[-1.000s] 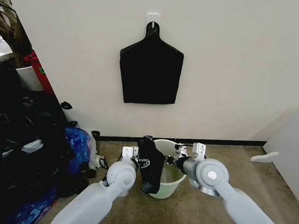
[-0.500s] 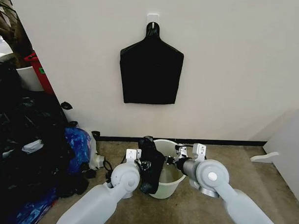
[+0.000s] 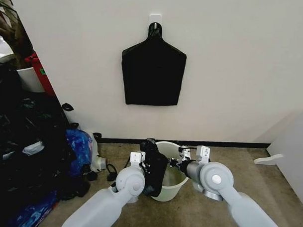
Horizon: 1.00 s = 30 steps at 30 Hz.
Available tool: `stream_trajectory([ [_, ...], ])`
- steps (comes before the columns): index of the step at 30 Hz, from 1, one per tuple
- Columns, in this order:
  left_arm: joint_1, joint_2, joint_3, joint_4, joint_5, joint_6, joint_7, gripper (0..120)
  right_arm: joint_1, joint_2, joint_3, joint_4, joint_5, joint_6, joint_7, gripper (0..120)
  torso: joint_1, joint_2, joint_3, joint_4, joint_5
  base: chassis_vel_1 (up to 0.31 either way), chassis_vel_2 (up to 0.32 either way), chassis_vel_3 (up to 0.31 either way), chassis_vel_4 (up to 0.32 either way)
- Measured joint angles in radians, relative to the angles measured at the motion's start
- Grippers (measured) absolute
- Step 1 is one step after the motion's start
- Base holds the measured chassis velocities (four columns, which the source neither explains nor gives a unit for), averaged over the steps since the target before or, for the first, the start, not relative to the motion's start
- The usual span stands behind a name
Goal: Place the garbage bag over the trash bin.
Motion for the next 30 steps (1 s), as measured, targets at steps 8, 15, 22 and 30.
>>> stream_trajectory([
  [8, 0.006, -0.003, 0.004, -0.007, -0.002, -0.023, -0.014, 3, -0.009, -0.003, 0.005, 0.014, -0.003, 0.0, -0.003, 0, 0.0, 0.0, 0.0, -0.0001, -0.0002, 0.0, 0.0, 0.0, 0.0],
  [15, 0.005, 0.002, 0.003, -0.043, 0.001, -0.06, -0.035, 3, -0.032, -0.015, 0.027, 0.064, -0.016, 0.001, -0.01, 0, 0.0, 0.0, 0.0, -0.0002, -0.0002, 0.0, 0.0, 0.0, 0.0],
  [22, 0.012, 0.023, -0.026, -0.116, 0.004, -0.107, -0.027, 1, -0.062, -0.026, 0.07, 0.133, -0.034, 0.01, -0.017, 0, 0.0, 0.0, 0.0, 0.0001, 0.0003, 0.0, 0.0, 0.0, 0.0],
  [30, 0.047, 0.059, -0.105, -0.206, 0.006, -0.177, 0.04, 1, -0.11, -0.052, 0.135, 0.247, -0.069, 0.018, -0.04, 0, 0.0, 0.0, 0.0, -0.0001, -0.0001, 0.0, 0.0, 0.0, 0.0],
])
